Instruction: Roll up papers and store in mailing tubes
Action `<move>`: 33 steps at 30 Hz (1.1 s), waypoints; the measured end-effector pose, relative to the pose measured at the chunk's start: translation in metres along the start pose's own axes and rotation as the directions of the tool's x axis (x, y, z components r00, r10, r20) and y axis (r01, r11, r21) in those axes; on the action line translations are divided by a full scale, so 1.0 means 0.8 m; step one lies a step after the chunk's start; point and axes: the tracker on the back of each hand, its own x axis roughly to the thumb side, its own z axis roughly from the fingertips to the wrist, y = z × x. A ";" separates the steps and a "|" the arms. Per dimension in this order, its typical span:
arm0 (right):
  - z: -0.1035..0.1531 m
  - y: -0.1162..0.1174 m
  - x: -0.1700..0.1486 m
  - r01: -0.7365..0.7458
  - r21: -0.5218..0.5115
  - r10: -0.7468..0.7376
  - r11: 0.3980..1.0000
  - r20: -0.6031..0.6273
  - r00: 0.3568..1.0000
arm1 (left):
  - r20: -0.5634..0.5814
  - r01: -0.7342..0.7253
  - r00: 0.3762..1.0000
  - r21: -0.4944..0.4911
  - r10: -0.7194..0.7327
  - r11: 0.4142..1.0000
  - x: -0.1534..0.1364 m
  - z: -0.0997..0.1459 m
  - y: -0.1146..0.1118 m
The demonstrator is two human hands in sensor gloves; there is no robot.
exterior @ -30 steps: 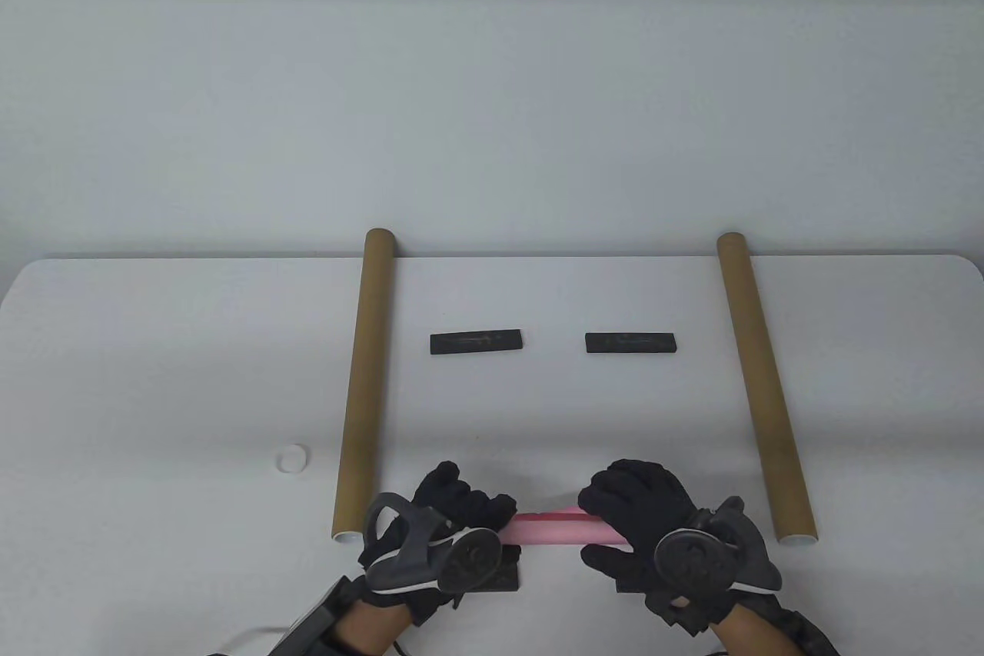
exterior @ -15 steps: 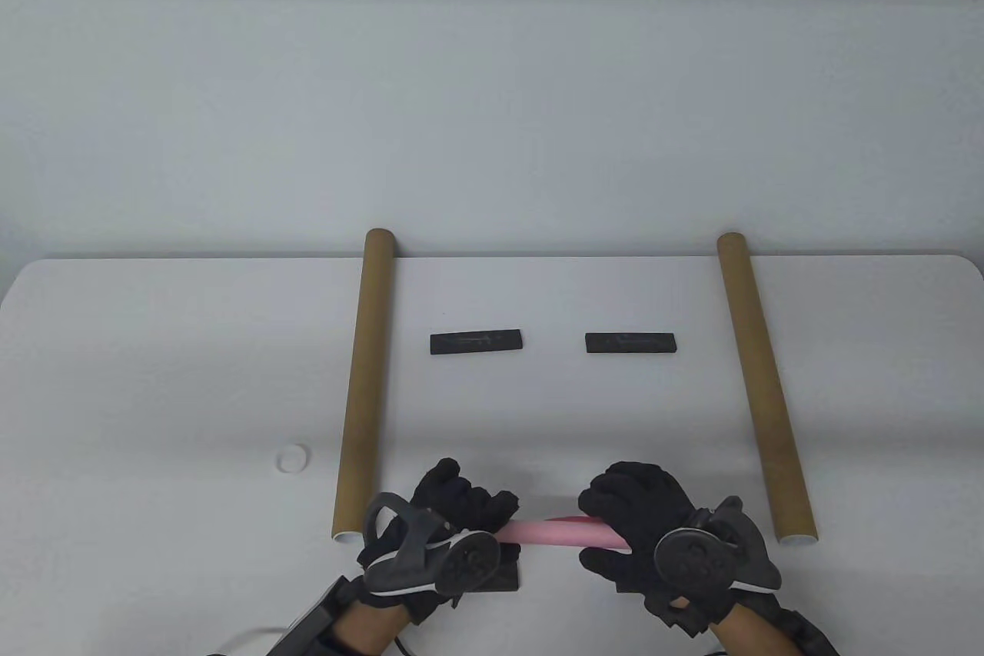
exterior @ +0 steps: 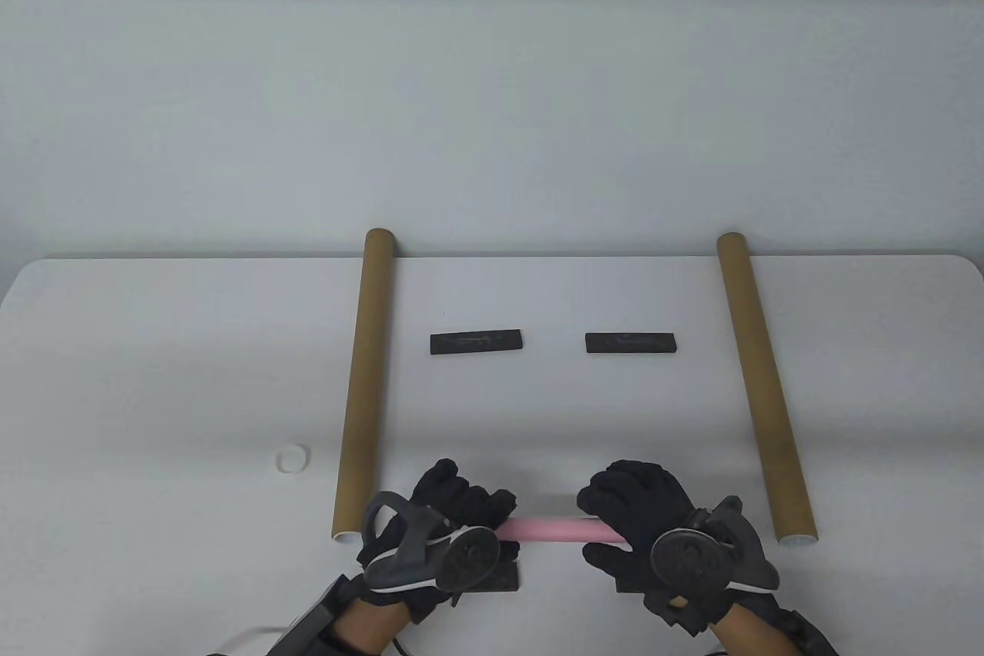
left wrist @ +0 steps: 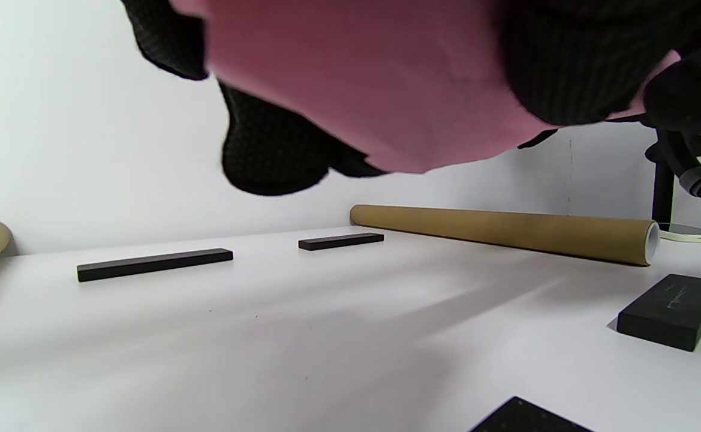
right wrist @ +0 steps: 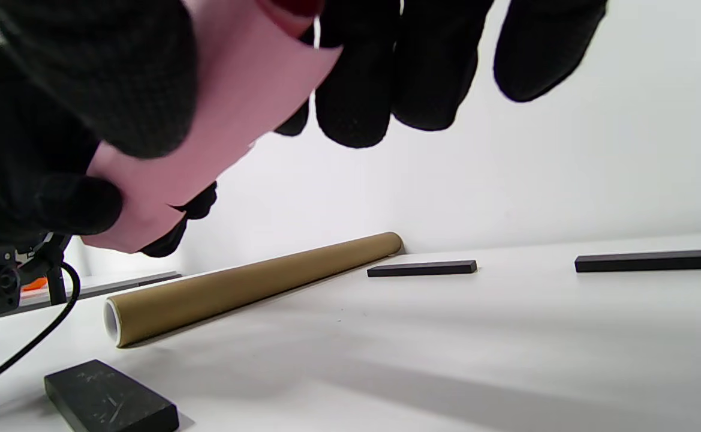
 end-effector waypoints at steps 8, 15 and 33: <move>-0.004 0.001 0.000 0.076 0.042 -0.075 0.996 -0.019 0.997 | 0.017 0.032 0.999 0.037 -0.033 0.999 0.004 0.003 0.003; -0.001 -0.001 0.005 0.008 0.018 -0.008 1.000 0.007 1.000 | 0.007 0.006 1.000 -0.010 -0.006 1.000 0.002 0.001 -0.001; -0.004 0.003 0.002 0.033 0.053 -0.032 0.998 -0.009 0.999 | 0.011 0.044 0.999 0.005 -0.044 0.999 0.007 0.003 0.001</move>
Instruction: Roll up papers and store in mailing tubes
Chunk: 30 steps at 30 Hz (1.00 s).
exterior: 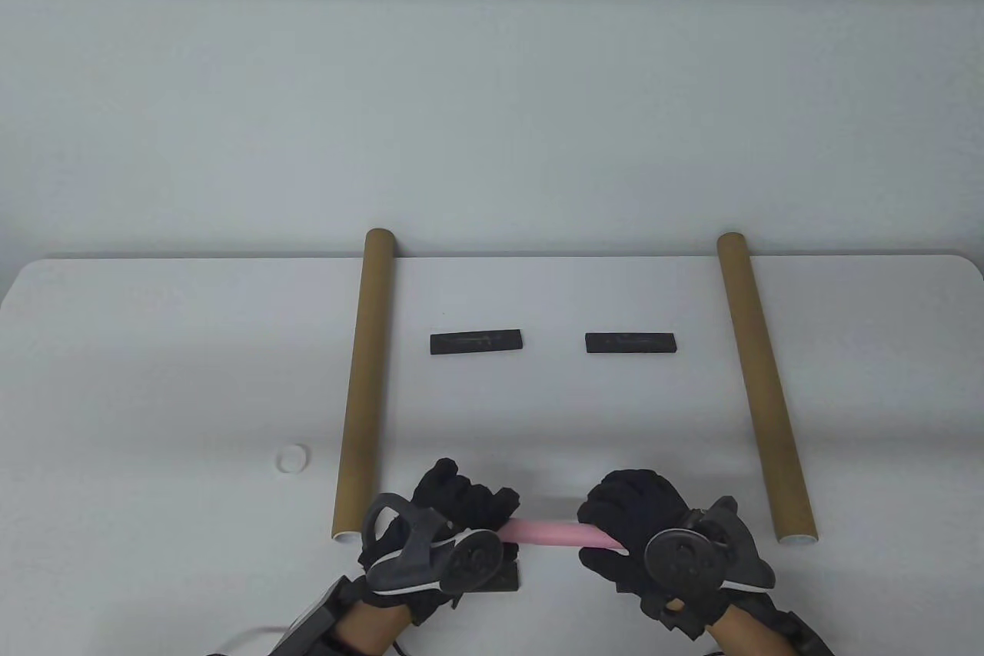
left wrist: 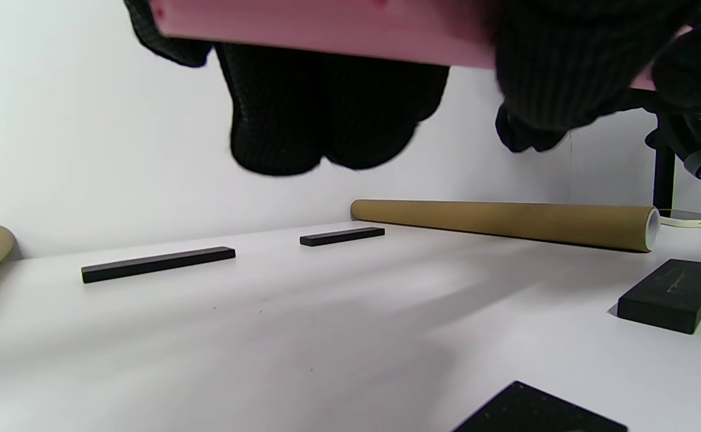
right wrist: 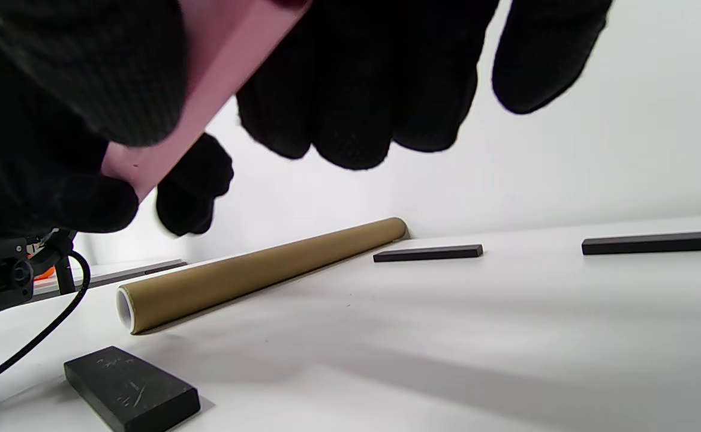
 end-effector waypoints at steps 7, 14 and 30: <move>0.000 0.001 -0.006 0.073 0.022 -0.073 0.997 -0.009 0.997 | 0.026 0.011 1.000 0.000 -0.011 1.000 0.006 -0.002 0.003; 0.001 -0.004 0.007 -0.044 -0.026 0.045 0.999 0.032 0.998 | -0.001 -0.041 0.999 -0.056 0.041 0.998 -0.001 -0.004 -0.002; -0.011 -0.005 0.076 -0.453 -0.135 0.467 0.881 0.109 0.877 | -0.032 -0.045 0.999 -0.055 0.043 0.997 0.044 -0.020 -0.001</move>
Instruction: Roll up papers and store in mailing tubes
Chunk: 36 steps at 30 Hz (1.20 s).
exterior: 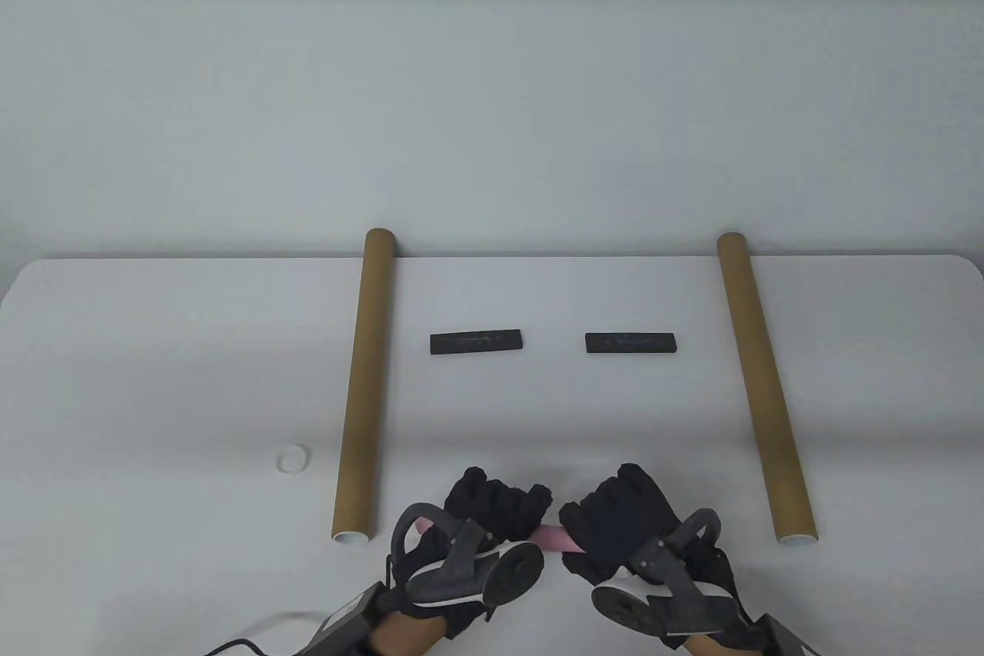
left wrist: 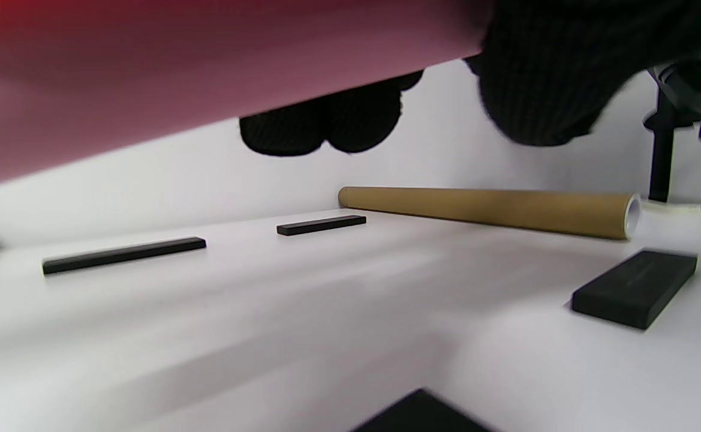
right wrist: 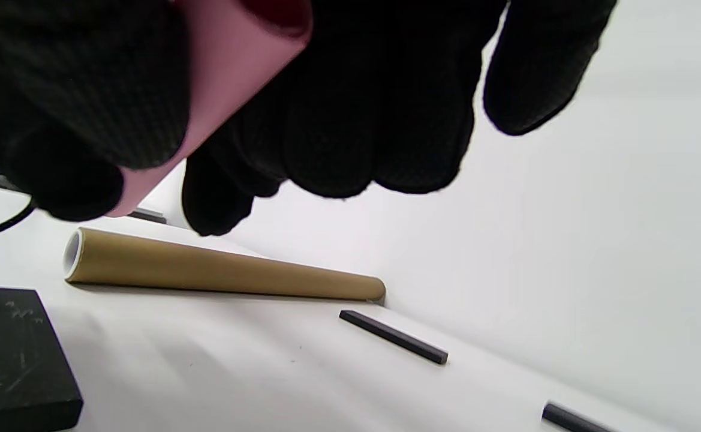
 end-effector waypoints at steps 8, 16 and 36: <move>0.007 -0.007 -0.018 0.063 -0.090 -0.071 0.994 -0.092 0.993 | -0.116 -0.205 0.973 -0.021 0.202 0.978 -0.036 -0.002 -0.001; 0.027 -0.006 -0.065 0.150 -0.143 -0.181 0.978 -0.233 0.955 | -0.200 -0.847 0.515 0.030 0.834 0.531 -0.107 -0.004 -0.019; 0.027 0.002 -0.072 0.236 -0.076 -0.247 0.969 -0.242 0.938 | -0.343 -0.974 0.209 0.007 0.916 0.225 -0.132 -0.007 -0.079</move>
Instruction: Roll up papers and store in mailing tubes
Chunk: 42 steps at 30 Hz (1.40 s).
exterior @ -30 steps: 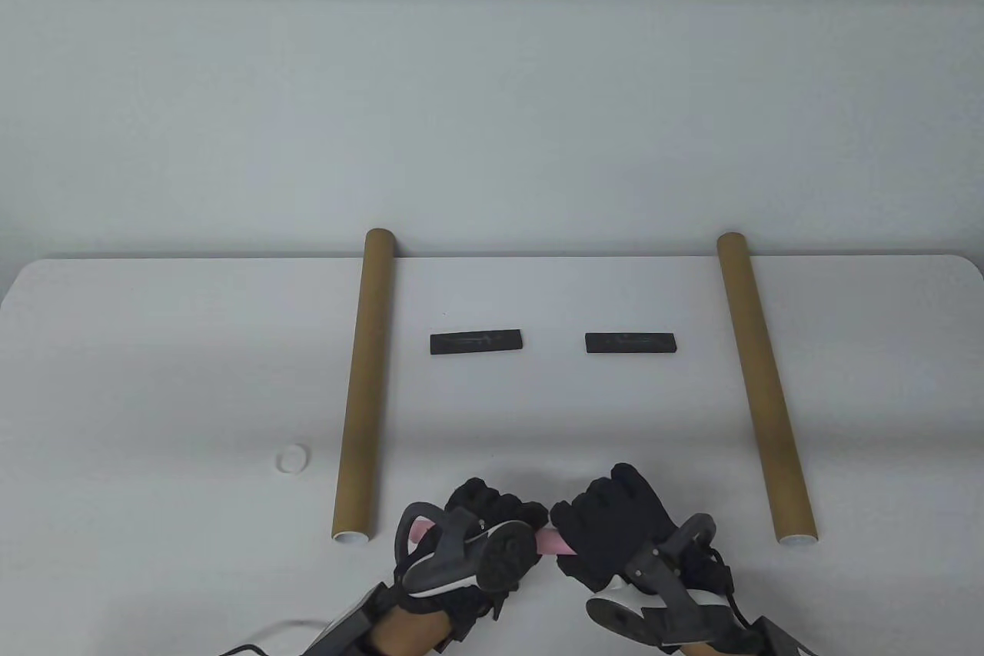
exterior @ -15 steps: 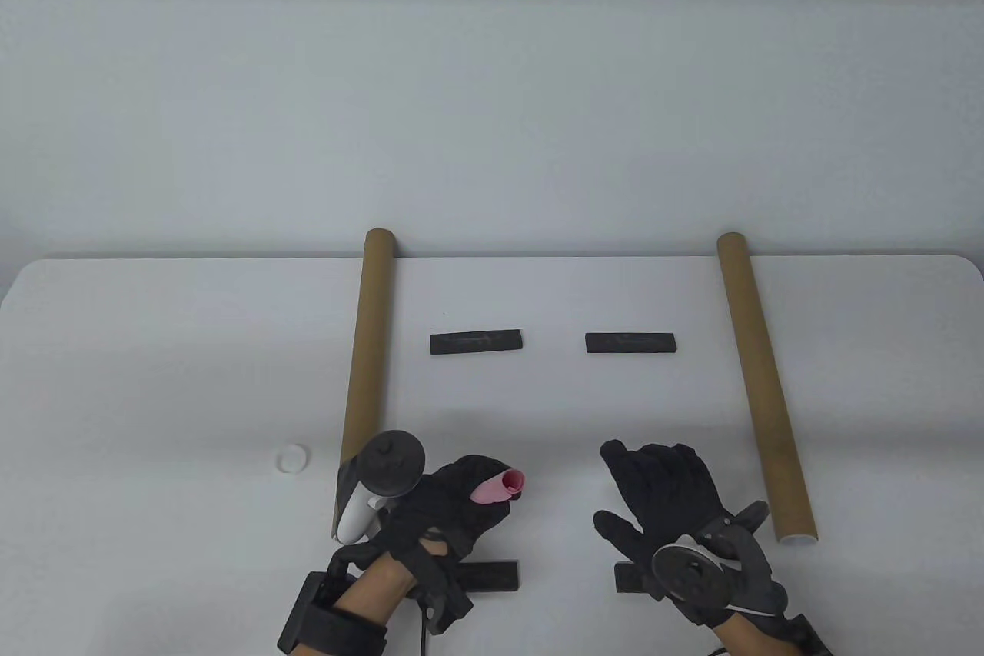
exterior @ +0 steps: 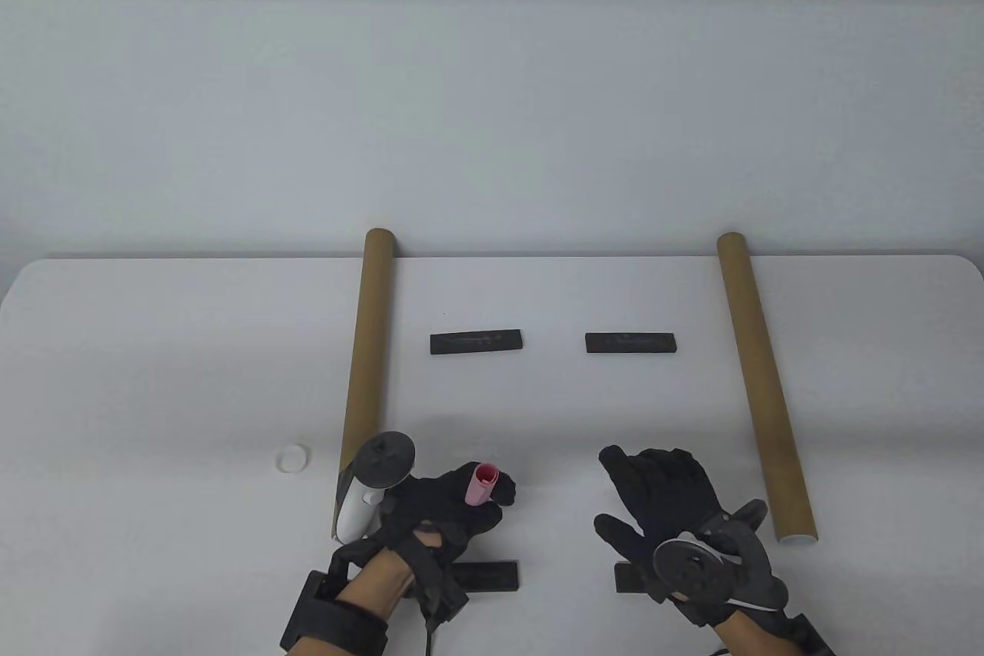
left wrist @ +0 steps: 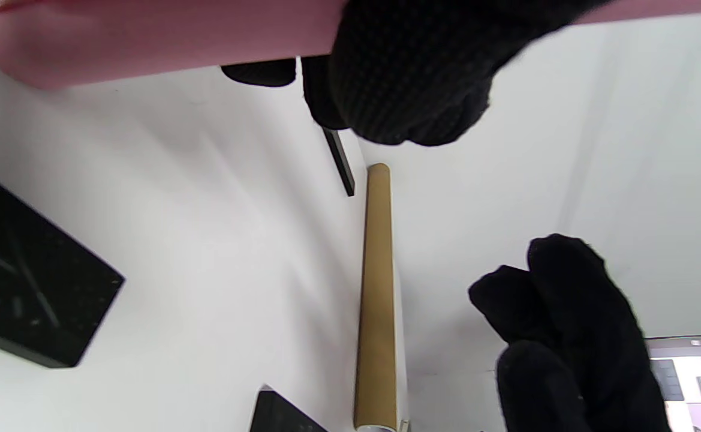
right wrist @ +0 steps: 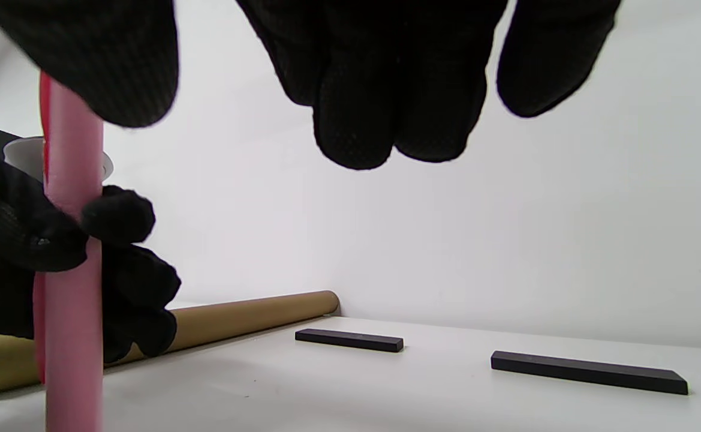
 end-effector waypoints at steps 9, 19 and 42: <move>0.000 0.000 -0.001 0.002 0.005 -0.002 1.000 0.003 1.000 | 0.007 0.105 0.994 0.069 -0.106 0.992 0.008 0.002 -0.003; -0.005 -0.001 -0.022 0.014 0.027 -0.012 1.000 -0.078 0.997 | -0.101 0.618 0.764 0.398 -0.637 0.678 0.089 0.057 0.012; -0.040 0.091 -0.310 0.372 0.538 0.382 0.756 -0.825 0.418 | -0.560 0.887 0.446 0.382 -0.699 0.260 0.069 0.079 0.093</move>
